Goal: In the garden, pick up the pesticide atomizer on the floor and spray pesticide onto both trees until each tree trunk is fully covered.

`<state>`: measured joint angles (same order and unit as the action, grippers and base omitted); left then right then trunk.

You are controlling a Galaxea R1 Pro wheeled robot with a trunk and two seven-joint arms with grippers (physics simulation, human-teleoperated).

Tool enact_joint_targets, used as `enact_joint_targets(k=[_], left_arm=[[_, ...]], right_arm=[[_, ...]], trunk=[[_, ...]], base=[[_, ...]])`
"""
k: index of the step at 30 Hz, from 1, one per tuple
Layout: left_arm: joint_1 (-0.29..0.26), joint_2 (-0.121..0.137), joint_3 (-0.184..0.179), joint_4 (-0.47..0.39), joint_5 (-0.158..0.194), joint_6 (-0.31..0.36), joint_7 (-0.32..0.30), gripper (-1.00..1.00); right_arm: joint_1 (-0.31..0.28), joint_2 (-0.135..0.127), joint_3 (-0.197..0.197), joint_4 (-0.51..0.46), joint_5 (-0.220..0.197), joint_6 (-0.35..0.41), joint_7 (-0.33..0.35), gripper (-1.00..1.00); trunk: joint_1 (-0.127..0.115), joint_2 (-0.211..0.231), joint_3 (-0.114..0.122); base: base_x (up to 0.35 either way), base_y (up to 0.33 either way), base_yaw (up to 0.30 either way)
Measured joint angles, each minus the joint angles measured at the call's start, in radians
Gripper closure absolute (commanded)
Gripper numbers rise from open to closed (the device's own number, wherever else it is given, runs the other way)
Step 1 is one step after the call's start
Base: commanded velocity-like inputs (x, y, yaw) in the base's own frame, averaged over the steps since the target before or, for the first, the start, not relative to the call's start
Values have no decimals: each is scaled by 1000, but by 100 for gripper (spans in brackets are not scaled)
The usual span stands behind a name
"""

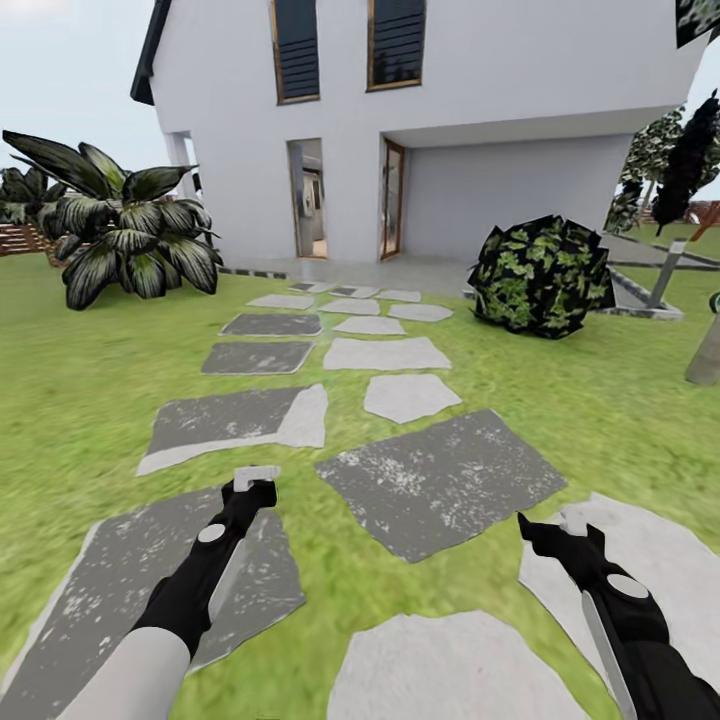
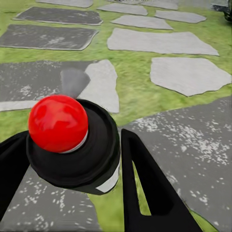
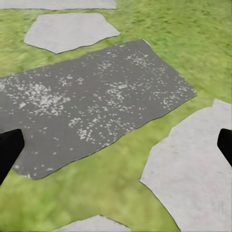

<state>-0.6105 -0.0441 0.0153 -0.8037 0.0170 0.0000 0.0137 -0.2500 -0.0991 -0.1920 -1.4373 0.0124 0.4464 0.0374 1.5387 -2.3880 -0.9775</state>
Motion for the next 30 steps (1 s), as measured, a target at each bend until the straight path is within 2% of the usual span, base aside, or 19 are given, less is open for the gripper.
enact_joint_targets(k=[30], left_arm=[[0,0,0,0,0,0,0,100]], right_arm=[[0,1,0,0,0,0,0,-100]], trunk=[[0,0,13]], base=[[0,0,271]])
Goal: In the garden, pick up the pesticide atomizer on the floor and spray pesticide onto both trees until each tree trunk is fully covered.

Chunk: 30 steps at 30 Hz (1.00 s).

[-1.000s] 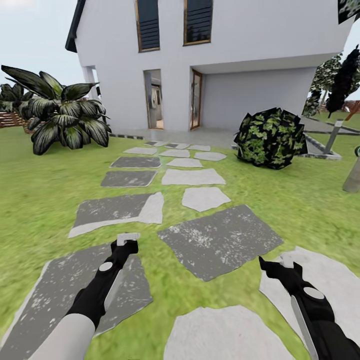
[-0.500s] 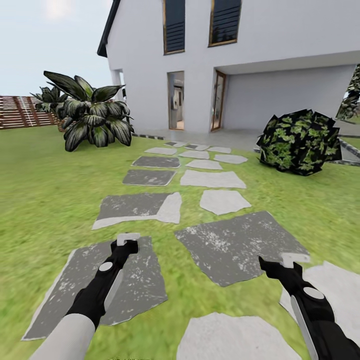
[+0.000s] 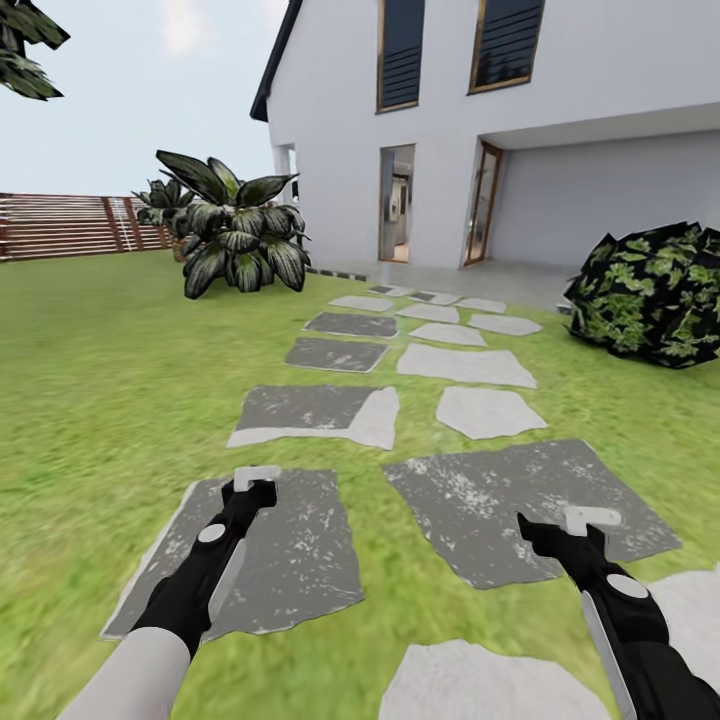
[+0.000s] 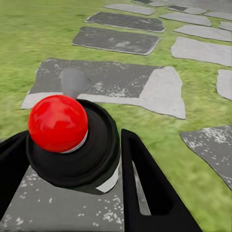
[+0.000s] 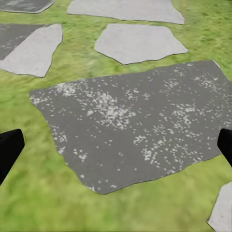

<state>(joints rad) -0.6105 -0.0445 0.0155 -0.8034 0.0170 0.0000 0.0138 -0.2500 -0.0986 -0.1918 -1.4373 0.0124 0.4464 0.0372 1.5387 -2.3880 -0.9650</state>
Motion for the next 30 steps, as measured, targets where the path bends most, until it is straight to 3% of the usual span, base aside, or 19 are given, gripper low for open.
enact_joint_targets(k=[30], left_arm=[[0,0,0,1,0,0,0,100]], right_arm=[[0,0,0,0,0,0,1,-100]], trunk=[[0,0,13]], base=[[0,0,271]])
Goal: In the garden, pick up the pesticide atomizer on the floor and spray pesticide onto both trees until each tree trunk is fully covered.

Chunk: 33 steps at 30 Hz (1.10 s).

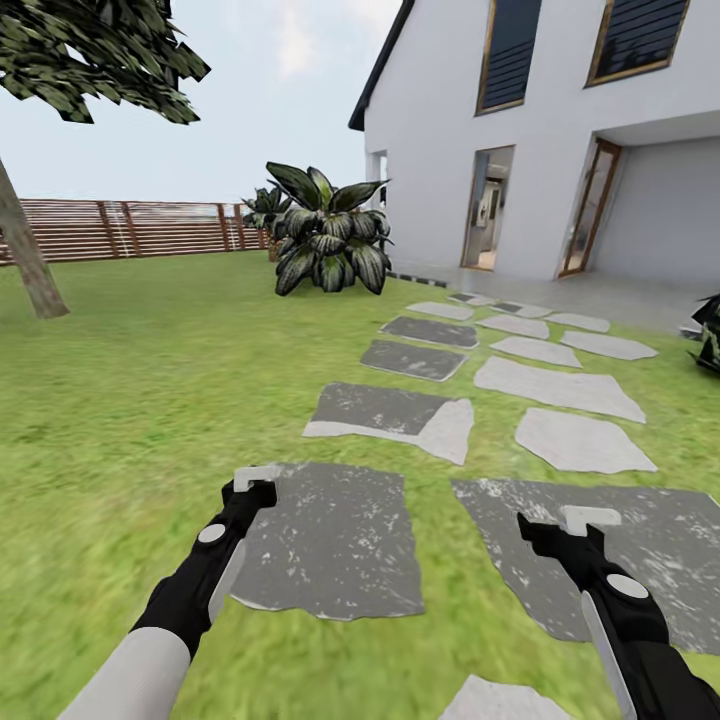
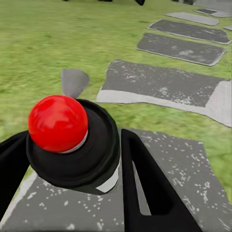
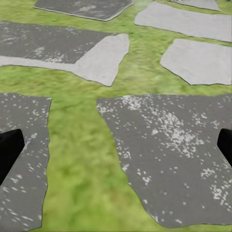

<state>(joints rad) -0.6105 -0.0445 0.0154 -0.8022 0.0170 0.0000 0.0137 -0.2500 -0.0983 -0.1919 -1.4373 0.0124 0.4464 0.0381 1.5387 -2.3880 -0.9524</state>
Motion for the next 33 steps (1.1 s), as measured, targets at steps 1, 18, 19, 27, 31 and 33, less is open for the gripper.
enact_joint_targets(k=[1,18,19,27,31,33], left_arm=[[0,0,0,0,0,0,0,100],[0,-4,1,0,1,0,0,100],[0,-4,1,0,1,0,1,100],[0,-5,2,0,2,0,2,100],[0,-5,2,0,2,0,2,100],[0,-5,2,1,2,0,2,100]], right_arm=[[0,0,0,0,0,0,0,-100],[0,0,0,2,0,0,0,-100],[0,0,0,2,0,0,0,-100],[0,0,0,2,0,0,0,-100],[0,0,0,2,0,0,0,-100],[0,0,0,2,0,0,0,-100]], trunk=[[0,0,0],[0,0,8],[0,0,8],[0,0,11],[0,0,12],[0,0,13]], base=[[0,0,271],[1,0,271],[52,0,271],[222,0,271],[322,12,271],[326,52,271]])
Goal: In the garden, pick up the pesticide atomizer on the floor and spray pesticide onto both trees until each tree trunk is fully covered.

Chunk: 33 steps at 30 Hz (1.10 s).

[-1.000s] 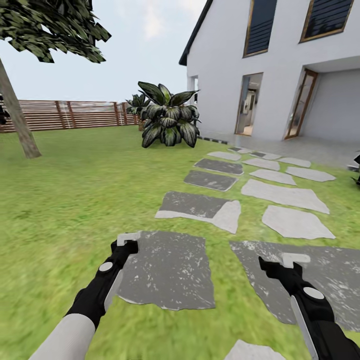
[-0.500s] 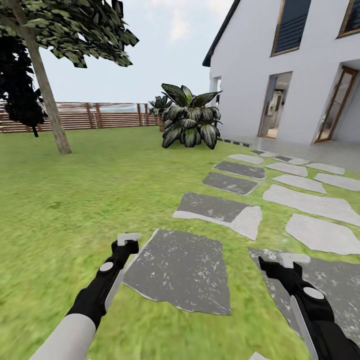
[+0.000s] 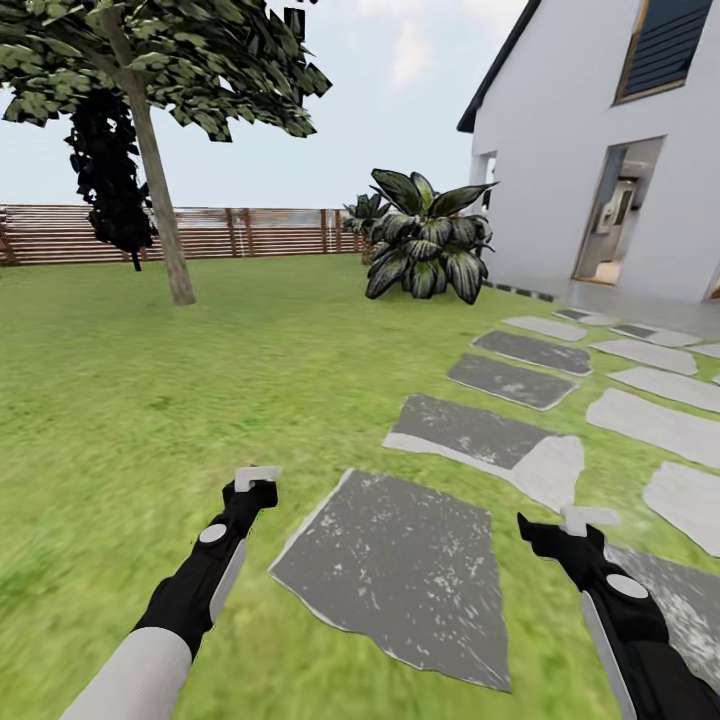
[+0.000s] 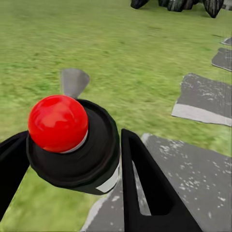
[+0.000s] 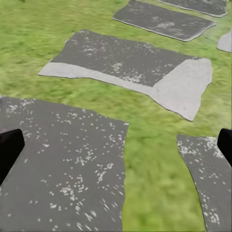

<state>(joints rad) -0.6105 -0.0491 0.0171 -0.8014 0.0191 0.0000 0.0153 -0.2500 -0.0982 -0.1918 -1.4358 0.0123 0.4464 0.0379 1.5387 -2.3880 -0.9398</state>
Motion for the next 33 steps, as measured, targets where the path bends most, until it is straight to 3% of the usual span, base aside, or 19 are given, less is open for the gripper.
enact_joint_targets(k=[12,21,27,33], left_arm=[[0,0,0,0,0,0,0,100],[0,0,0,-1,2,0,0,100],[0,0,1,-1,54,0,1,100],[0,1,1,-1,67,0,1,100]], right_arm=[[0,0,0,-1,0,0,0,-100],[0,-3,-3,0,-1,0,0,-100],[0,-9,-4,-1,-3,0,0,-100],[0,-8,-5,-2,-7,0,2,-100]], trunk=[[0,0,0],[0,0,0],[0,0,0],[0,0,0]], base=[[327,71,268],[327,73,50],[327,73,1],[327,73,0]])
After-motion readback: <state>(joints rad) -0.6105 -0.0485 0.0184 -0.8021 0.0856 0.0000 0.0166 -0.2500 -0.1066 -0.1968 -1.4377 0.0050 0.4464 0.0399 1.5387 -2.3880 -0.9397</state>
